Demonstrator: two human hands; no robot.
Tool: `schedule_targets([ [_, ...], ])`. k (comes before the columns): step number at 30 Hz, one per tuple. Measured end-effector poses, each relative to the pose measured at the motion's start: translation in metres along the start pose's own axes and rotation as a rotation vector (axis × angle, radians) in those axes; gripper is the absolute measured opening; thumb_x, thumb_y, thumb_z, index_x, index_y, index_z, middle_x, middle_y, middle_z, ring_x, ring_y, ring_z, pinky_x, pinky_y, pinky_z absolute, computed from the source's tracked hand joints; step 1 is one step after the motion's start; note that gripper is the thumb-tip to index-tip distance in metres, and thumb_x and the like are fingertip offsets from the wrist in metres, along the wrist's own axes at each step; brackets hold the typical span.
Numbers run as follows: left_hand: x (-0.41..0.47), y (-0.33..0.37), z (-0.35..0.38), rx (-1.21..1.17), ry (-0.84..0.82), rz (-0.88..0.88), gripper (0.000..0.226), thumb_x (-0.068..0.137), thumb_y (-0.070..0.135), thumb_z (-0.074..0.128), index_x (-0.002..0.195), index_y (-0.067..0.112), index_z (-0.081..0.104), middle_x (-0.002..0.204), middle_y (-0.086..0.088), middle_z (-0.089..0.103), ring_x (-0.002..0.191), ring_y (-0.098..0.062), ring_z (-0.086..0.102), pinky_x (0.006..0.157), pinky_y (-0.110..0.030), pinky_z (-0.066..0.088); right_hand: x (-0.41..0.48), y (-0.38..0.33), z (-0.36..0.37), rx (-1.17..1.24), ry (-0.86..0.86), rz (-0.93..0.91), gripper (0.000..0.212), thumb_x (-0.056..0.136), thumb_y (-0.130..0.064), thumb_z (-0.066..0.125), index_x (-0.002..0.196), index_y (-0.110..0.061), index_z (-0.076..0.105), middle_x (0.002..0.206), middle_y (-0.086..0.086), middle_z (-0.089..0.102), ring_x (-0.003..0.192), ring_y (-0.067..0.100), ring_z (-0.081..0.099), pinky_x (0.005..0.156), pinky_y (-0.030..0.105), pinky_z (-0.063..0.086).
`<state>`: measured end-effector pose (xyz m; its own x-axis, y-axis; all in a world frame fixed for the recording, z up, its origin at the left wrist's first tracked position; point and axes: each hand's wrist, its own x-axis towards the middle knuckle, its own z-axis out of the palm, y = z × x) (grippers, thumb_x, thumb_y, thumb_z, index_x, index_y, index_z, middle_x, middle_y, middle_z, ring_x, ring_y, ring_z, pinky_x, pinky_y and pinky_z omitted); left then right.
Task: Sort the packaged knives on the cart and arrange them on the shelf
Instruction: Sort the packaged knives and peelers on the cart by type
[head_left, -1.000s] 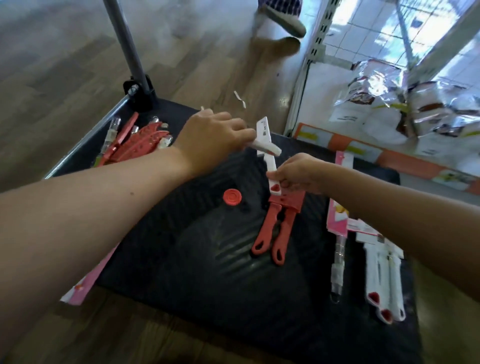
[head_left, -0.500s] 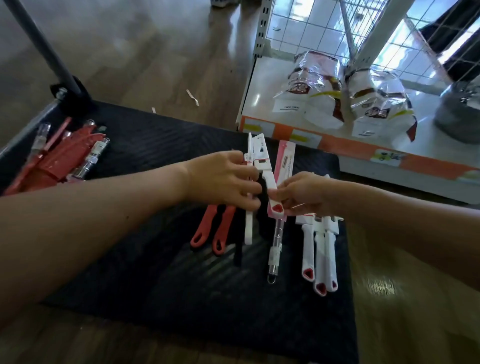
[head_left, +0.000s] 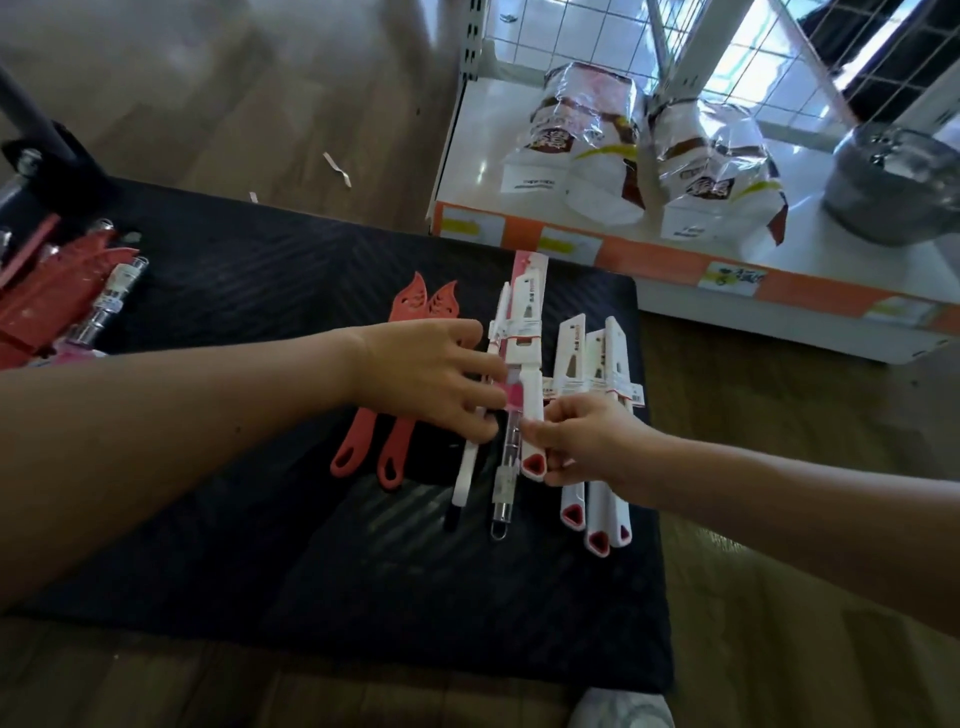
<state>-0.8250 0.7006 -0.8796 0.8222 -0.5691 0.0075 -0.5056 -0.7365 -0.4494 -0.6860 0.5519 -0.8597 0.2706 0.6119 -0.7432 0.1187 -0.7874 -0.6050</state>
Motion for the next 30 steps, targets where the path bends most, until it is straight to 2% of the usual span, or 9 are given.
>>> schedule_targets([
  [4, 0.010, 0.000, 0.005, -0.001, 0.056, 0.003, 0.027, 0.078, 0.009, 0.049, 0.100, 0.024, 0.054, 0.096, 0.002, 0.068, 0.096, -0.021, 0.066, 0.064, -0.031, 0.050, -0.002, 0.007, -0.007, 0.016, 0.031, -0.003, 0.013, 0.089, -0.019, 0.060, 0.085, -0.007, 0.056, 0.070, 0.003, 0.053, 0.059, 0.010, 0.055, 0.050, 0.019, 0.051],
  [7, 0.022, -0.002, 0.008, -0.010, 0.067, 0.023, 0.028, 0.076, 0.011, 0.056, 0.098, 0.026, 0.062, 0.095, 0.002, 0.069, 0.094, -0.020, 0.067, 0.066, -0.031, 0.051, -0.003, 0.013, -0.015, 0.026, 0.070, 0.016, 0.014, 0.088, -0.019, 0.061, 0.092, -0.006, 0.058, 0.074, 0.004, 0.055, 0.062, 0.010, 0.057, 0.054, 0.021, 0.052],
  [11, 0.045, -0.010, 0.006, -0.021, 0.076, 0.022, 0.034, 0.067, 0.017, 0.075, 0.098, 0.026, 0.064, 0.097, 0.001, 0.069, 0.094, -0.021, 0.067, 0.069, -0.031, 0.051, -0.005, 0.023, -0.027, 0.050, 0.092, 0.037, 0.017, 0.088, -0.021, 0.062, 0.094, -0.006, 0.058, 0.076, 0.004, 0.056, 0.063, 0.011, 0.058, 0.057, 0.023, 0.052],
  [17, 0.078, -0.007, 0.021, -0.003, 0.168, 0.084, 0.023, 0.076, 0.016, 0.068, 0.096, 0.028, 0.066, 0.090, 0.006, 0.069, 0.091, -0.018, 0.068, 0.068, -0.029, 0.050, -0.004, 0.041, -0.038, 0.075, 0.118, 0.017, 0.019, 0.088, -0.019, 0.063, 0.095, -0.003, 0.058, 0.072, 0.006, 0.056, 0.065, 0.016, 0.061, 0.061, 0.027, 0.056],
  [20, 0.085, -0.004, 0.027, -0.001, 0.200, 0.089, 0.021, 0.078, 0.013, 0.061, 0.092, 0.027, 0.066, 0.087, 0.008, 0.069, 0.089, -0.018, 0.069, 0.068, -0.029, 0.050, -0.002, 0.047, -0.044, 0.094, 0.133, 0.010, 0.028, 0.088, -0.020, 0.063, 0.102, 0.004, 0.059, 0.074, 0.008, 0.057, 0.063, 0.016, 0.060, 0.061, 0.029, 0.058],
  [24, 0.086, -0.003, 0.030, -0.020, 0.158, 0.072, 0.026, 0.075, 0.011, 0.067, 0.096, 0.025, 0.066, 0.091, 0.005, 0.070, 0.092, -0.019, 0.069, 0.070, -0.030, 0.052, -0.001, 0.047, -0.052, -0.035, 0.180, -0.039, 0.031, 0.094, -0.031, 0.052, 0.096, -0.003, 0.064, 0.076, 0.008, 0.064, 0.056, 0.013, 0.061, 0.050, 0.022, 0.056],
  [27, 0.082, -0.002, 0.028, -0.077, 0.105, 0.020, 0.039, 0.070, 0.012, 0.074, 0.105, 0.024, 0.063, 0.100, 0.004, 0.070, 0.096, -0.019, 0.068, 0.072, -0.031, 0.052, 0.002, 0.044, -0.060, -0.197, 0.248, -0.073, 0.032, 0.094, -0.036, 0.050, 0.083, -0.010, 0.064, 0.071, 0.005, 0.064, 0.055, 0.011, 0.061, 0.050, 0.021, 0.054],
  [30, 0.076, -0.002, 0.027, -0.113, 0.084, -0.028, 0.043, 0.071, 0.008, 0.066, 0.111, 0.021, 0.056, 0.104, 0.001, 0.069, 0.095, -0.021, 0.068, 0.069, -0.031, 0.054, 0.007, 0.040, -0.068, -0.288, 0.322, -0.114, 0.030, 0.093, -0.037, 0.051, 0.084, -0.013, 0.065, 0.073, 0.002, 0.064, 0.058, 0.010, 0.060, 0.052, 0.020, 0.051],
])
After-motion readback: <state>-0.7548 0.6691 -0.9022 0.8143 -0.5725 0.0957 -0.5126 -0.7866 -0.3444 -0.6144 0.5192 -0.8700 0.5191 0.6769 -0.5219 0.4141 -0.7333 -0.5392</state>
